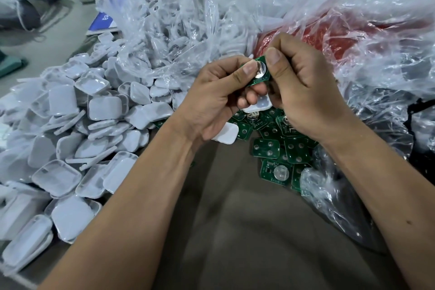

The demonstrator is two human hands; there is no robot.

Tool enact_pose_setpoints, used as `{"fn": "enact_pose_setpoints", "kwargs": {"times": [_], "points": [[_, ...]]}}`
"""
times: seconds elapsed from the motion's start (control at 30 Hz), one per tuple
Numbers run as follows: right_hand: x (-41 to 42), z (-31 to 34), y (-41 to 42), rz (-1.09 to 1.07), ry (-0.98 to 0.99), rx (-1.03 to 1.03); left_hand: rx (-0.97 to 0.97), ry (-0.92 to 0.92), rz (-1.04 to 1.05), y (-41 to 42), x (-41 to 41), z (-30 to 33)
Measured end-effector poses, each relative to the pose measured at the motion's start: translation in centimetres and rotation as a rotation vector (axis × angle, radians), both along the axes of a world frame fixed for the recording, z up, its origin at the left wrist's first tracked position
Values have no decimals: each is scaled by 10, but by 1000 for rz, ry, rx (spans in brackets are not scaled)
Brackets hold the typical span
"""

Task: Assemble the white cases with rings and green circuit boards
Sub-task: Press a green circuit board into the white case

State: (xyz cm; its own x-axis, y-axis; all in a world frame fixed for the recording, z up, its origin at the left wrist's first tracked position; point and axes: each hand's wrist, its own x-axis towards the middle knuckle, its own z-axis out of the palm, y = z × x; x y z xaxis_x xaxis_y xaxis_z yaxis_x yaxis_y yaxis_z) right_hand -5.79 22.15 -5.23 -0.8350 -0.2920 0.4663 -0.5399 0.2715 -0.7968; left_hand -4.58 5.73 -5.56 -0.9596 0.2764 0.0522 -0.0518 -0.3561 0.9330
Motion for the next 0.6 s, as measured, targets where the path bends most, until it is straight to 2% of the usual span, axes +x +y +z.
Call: {"fn": "enact_pose_setpoints", "kwargs": {"times": [0.27,0.37,0.47,0.6], "points": [[2,0,-1,142,-148,-132,75,-72,-59,-4,-2,-1],[1,-2,0,91,-192,-148,-19,-23,27,1,-4,-3],[-6,-7,7,-24,-131,93,-273,143,196,9,-7,-7],[-10,-5,16,-68,-7,331,-436,284,266,8,-7,-9]]}}
